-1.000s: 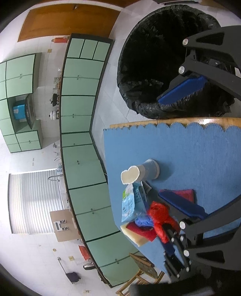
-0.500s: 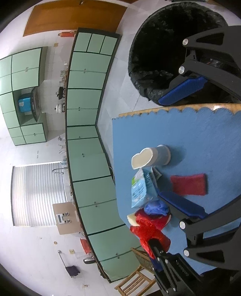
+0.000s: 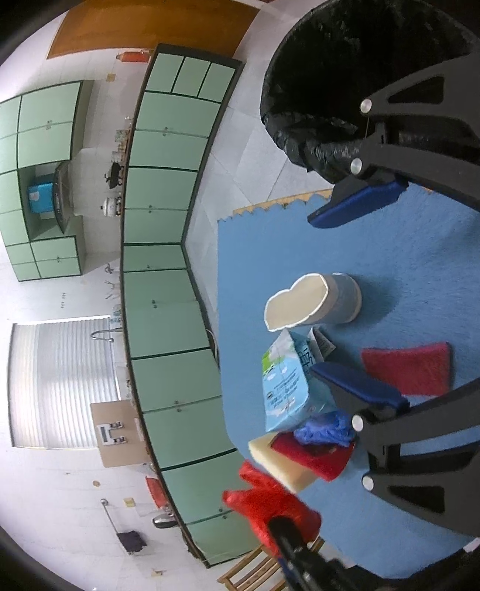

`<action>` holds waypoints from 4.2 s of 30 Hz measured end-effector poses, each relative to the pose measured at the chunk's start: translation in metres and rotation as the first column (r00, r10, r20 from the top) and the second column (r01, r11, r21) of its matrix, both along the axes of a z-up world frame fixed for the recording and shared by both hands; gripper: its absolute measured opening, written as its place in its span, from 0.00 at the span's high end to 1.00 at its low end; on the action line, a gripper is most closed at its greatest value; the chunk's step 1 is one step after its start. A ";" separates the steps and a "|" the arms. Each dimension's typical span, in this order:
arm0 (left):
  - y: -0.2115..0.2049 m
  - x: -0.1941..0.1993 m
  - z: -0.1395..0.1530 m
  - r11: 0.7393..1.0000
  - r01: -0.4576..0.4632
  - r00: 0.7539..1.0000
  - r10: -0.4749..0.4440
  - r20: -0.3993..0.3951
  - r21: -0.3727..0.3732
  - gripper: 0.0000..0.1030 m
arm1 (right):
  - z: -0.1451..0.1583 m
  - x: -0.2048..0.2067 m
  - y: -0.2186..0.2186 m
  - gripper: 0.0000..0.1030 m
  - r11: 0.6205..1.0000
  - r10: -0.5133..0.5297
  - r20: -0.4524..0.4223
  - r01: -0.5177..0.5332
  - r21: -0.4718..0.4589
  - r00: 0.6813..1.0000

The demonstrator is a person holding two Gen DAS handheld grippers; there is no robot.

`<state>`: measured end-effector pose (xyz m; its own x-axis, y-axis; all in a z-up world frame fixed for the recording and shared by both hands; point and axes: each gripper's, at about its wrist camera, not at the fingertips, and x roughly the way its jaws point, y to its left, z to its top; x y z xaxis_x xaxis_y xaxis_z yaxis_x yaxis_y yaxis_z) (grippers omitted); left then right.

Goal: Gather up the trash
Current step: 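Return to the mat and grasp the red plastic bag with the left tool, then grasp the white paper cup with the right tool while the left tool holds the red bag, move toward bin, then open both tools over the bin to drop the red bag and paper cup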

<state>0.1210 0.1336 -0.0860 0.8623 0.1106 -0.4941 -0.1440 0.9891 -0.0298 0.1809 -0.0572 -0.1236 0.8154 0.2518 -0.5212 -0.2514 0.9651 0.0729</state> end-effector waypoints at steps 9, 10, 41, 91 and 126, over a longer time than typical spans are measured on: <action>0.000 0.013 -0.003 1.000 0.003 1.000 -0.003 -0.006 0.010 0.73 | -0.022 0.032 0.003 0.45 1.000 0.016 -0.085 -0.016 0.001 0.996; 0.001 0.017 -0.003 1.000 0.004 1.000 -0.004 -0.007 0.011 0.73 | -0.023 0.034 0.004 0.47 1.000 0.019 -0.089 -0.019 0.003 0.996; -0.025 0.016 0.034 0.999 0.052 0.997 -0.052 0.063 0.011 0.73 | 0.052 0.009 -0.026 0.80 1.000 -0.003 0.017 0.002 0.018 1.000; -0.298 0.070 -0.015 0.863 0.505 0.863 -0.505 0.004 -0.031 0.73 | 0.044 -0.035 -0.283 0.80 0.910 -0.415 -0.015 0.415 -0.008 0.910; -0.242 0.079 0.002 0.911 0.411 0.912 -0.411 0.015 -0.029 0.19 | 0.052 -0.050 -0.290 0.06 0.871 -0.490 0.008 0.489 0.036 0.872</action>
<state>0.1998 -0.1087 -0.0836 0.8325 -0.2694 -0.4841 0.2754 0.9594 -0.0603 0.1311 -0.3469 -0.0714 0.8468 -0.1655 -0.5056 0.2513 0.9621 0.1060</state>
